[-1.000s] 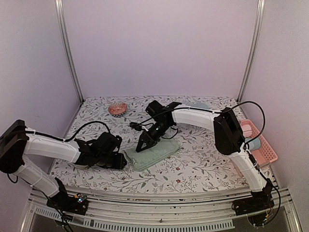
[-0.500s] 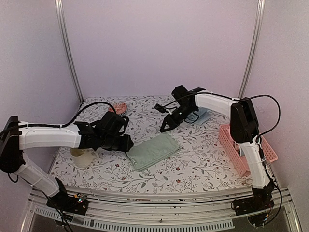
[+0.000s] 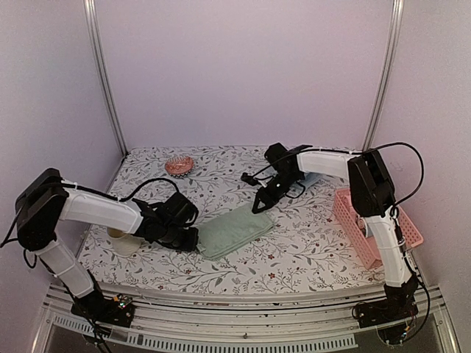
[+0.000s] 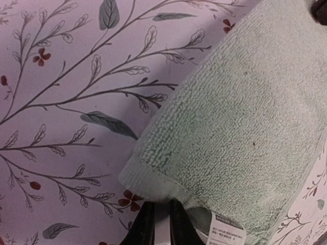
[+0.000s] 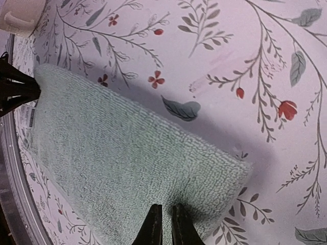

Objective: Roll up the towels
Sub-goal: Rotate the towel at the center of the board.

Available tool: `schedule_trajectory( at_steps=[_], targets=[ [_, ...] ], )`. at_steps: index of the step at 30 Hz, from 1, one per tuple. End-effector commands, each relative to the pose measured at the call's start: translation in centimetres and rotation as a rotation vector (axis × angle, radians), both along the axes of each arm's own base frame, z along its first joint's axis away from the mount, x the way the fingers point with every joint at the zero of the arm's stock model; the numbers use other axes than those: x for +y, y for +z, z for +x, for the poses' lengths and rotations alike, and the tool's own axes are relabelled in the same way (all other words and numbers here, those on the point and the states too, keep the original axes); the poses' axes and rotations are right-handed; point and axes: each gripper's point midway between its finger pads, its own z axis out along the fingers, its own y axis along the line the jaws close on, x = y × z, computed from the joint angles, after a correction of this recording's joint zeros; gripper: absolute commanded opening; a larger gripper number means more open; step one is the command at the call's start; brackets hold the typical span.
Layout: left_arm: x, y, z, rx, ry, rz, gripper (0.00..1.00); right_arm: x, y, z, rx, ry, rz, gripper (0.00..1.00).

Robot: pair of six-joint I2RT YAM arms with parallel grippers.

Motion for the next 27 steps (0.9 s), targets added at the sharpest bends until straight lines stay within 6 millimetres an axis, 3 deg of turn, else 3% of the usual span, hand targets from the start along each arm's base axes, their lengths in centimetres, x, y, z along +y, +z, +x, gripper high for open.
schedule_trajectory(
  at_steps=[1,3,7,10,13,15,17,21,23,27],
  targets=[
    [-0.3,-0.6,0.7,-0.002,-0.001,-0.015,0.12,-2.6,-2.6,0.1,-0.023,-0.031,-0.085,0.10],
    [-0.2,-0.6,1.8,-0.012,0.001,-0.001,0.12,-3.4,-2.0,-1.0,-0.032,-0.024,-0.088,0.09],
    [0.6,-0.4,4.9,-0.037,0.003,0.018,0.11,-5.1,-2.7,-4.8,0.032,-0.001,-0.101,0.08],
    [1.2,0.4,7.8,-0.063,0.003,0.061,0.09,-5.2,-2.1,-8.4,0.087,0.035,-0.080,0.08],
    [1.5,2.3,10.1,-0.112,0.002,0.108,0.08,-4.2,0.2,-12.0,0.143,0.112,-0.009,0.11],
    [1.1,4.0,10.9,-0.139,-0.006,0.111,0.09,-3.9,2.4,-12.1,0.115,0.124,0.038,0.12],
    [-0.1,5.9,10.8,-0.170,-0.031,0.070,0.10,-4.0,4.3,-11.5,0.052,0.118,0.058,0.13],
    [-4.3,8.5,8.3,-0.191,-0.144,-0.093,0.11,-4.4,6.3,-11.2,-0.018,0.135,0.091,0.14],
    [-6.1,8.6,6.6,-0.166,-0.196,-0.169,0.09,-4.4,5.9,-12.0,0.015,0.154,0.107,0.13],
    [-7.2,6.9,4.3,-0.102,-0.215,-0.233,0.00,-4.5,4.3,-14.0,0.132,0.185,0.134,0.10]
  ],
)
